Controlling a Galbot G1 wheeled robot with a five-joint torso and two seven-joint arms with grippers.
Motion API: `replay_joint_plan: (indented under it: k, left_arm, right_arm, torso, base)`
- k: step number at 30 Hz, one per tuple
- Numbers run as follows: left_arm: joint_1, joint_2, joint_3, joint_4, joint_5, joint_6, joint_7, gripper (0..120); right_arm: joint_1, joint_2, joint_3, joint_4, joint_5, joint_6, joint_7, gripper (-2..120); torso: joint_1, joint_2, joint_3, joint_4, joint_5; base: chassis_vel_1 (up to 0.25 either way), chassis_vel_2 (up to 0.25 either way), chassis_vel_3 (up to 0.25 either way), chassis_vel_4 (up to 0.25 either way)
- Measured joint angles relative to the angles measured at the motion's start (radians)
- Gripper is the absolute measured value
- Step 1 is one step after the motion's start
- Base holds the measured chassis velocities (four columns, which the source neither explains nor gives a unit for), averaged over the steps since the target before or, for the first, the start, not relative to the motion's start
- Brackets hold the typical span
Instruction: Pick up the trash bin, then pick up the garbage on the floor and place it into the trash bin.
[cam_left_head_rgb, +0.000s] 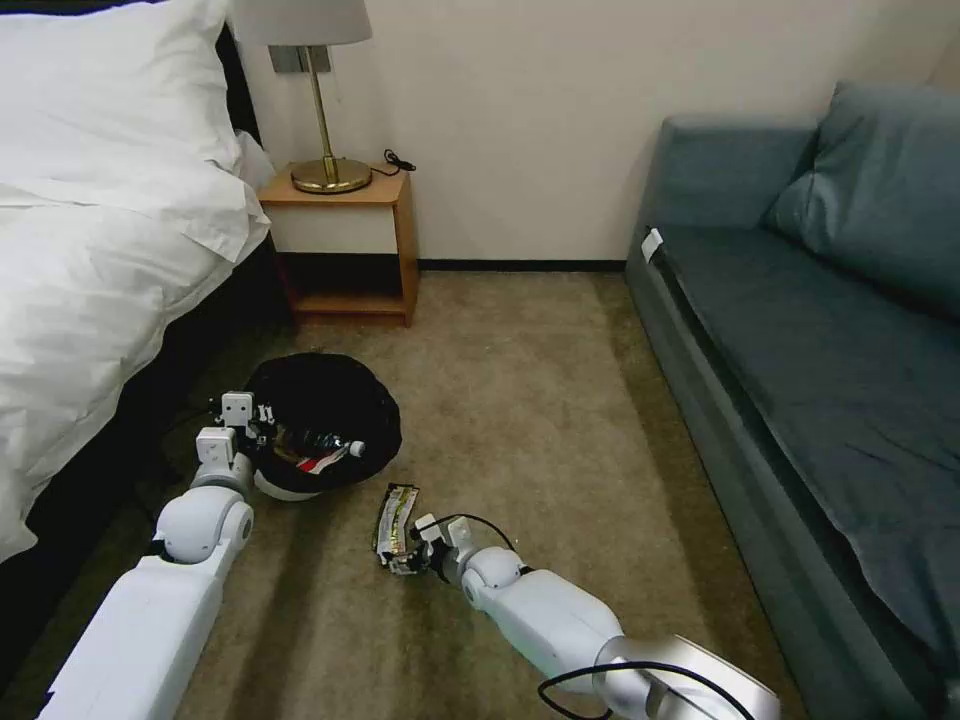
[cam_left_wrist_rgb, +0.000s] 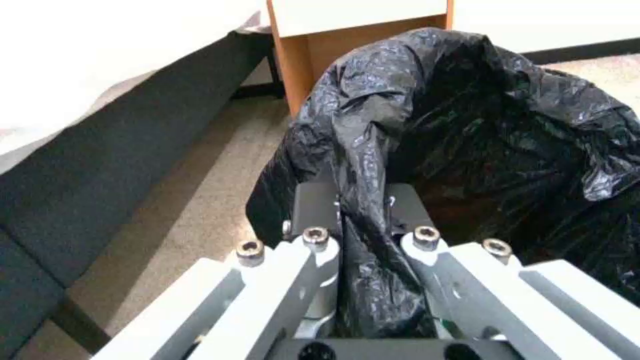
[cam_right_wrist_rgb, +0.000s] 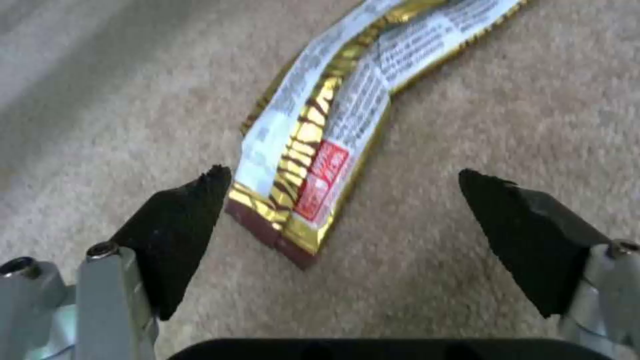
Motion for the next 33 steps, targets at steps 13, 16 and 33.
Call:
replay_joint_plan:
  k: [13, 16, 33]
  left_arm:
    - [0.013, 0.003, -0.014, -0.014, 0.000, 0.000, 0.001, 5]
    - [0.011, 0.000, -0.014, -0.012, 0.000, 0.000, 0.001, 5]
    - [0.008, -0.009, -0.016, -0.005, 0.006, -0.001, 0.000, 5]
  right_arm:
    - [-0.004, 0.000, -0.004, -0.016, -0.011, 0.008, -0.029, 90]
    - [-0.004, 0.000, -0.004, -0.017, -0.010, 0.008, -0.033, 90]
    - [-0.008, 0.000, -0.026, -0.013, -0.002, 0.010, -0.053, 85]
  torso:
    - [0.000, 0.000, 0.000, 0.0001, 0.0001]
    - [0.000, 0.000, 0.000, 0.0000, 0.0001]
    - [0.000, 0.000, 0.000, 0.0000, 0.0000]
  base:
    - [0.000, 0.000, 0.000, 0.000]
    - [0.000, 0.000, 0.000, 0.000]
    - [0.000, 0.000, 0.000, 0.000]
